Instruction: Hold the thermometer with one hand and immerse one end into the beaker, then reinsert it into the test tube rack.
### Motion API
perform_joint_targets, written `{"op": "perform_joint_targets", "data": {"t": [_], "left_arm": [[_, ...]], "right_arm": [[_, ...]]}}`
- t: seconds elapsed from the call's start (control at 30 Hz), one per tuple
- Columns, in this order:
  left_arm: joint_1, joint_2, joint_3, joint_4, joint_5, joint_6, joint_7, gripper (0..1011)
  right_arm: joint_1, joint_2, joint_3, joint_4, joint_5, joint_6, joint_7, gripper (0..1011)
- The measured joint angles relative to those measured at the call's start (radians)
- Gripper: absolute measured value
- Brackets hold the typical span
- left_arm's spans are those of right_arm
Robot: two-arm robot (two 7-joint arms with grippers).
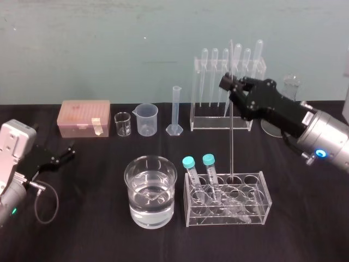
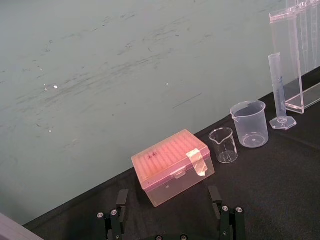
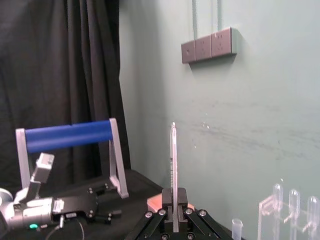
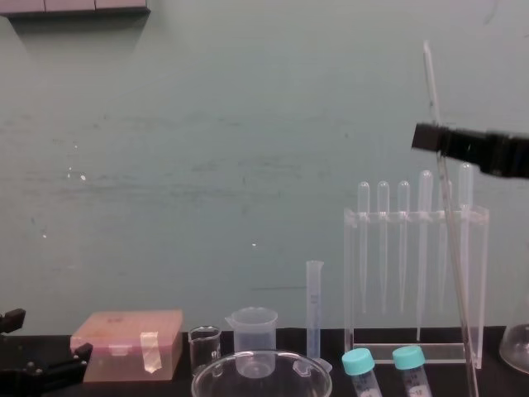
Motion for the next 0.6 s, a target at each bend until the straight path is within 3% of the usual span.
{"op": "perform_joint_targets", "data": {"t": [0.2, 0.3, 0.33, 0.43, 0.6], "left_arm": [[0.000, 0.000, 0.000, 0.000, 0.000, 0.000, 0.000, 1008], [0.000, 0.000, 0.000, 0.000, 0.000, 0.000, 0.000, 1008], [0.000, 0.000, 0.000, 0.000, 0.000, 0.000, 0.000, 1008], [0.000, 0.000, 0.000, 0.000, 0.000, 0.000, 0.000, 1008], [0.000, 0.000, 0.000, 0.000, 0.000, 0.000, 0.000, 1008]], "right_arm": [[0.042, 0.000, 0.019, -0.017, 0.042, 0.013, 0.041, 51], [0.115, -0.014, 0.017, -0.017, 0.071, 0.032, 0.070, 51], [0.115, -0.014, 0.017, -0.017, 0.071, 0.032, 0.070, 51], [0.204, -0.046, -0.007, 0.010, 0.089, 0.037, 0.107, 51], [0.289, -0.105, -0.059, 0.059, 0.099, 0.030, 0.150, 51]]}}
